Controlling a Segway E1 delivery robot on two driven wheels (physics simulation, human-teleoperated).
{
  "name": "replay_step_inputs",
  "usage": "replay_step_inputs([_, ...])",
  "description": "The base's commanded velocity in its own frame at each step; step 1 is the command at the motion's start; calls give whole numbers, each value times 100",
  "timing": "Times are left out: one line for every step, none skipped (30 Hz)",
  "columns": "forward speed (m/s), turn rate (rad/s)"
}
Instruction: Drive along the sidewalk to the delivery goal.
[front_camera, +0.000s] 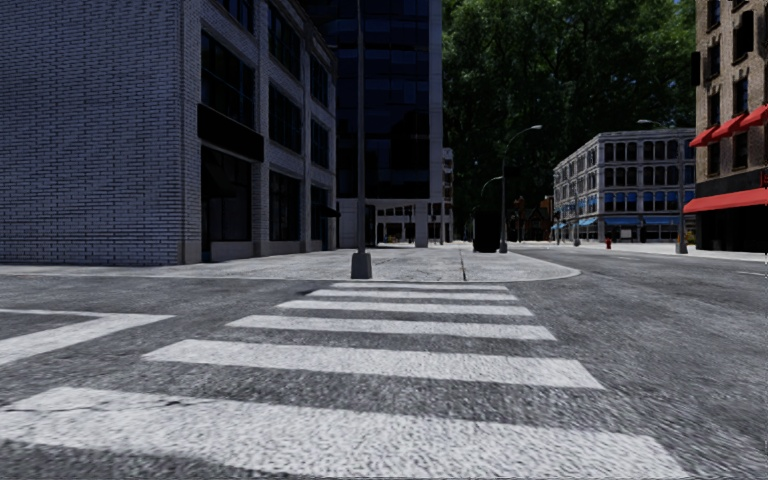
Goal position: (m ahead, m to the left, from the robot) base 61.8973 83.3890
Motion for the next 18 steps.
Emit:
replay_step_inputs([200,0])
replay_step_inputs([200,0])
replay_step_inputs([200,0])
replay_step_inputs([200,0])
replay_step_inputs([200,0])
replay_step_inputs([200,0])
replay_step_inputs([200,0])
replay_step_inputs([200,0])
replay_step_inputs([200,0])
replay_step_inputs([200,0])
replay_step_inputs([200,0])
replay_step_inputs([200,0])
replay_step_inputs([200,0])
replay_step_inputs([200,0])
replay_step_inputs([200,0])
replay_step_inputs([200,0])
replay_step_inputs([200,0])
replay_step_inputs([200,0])
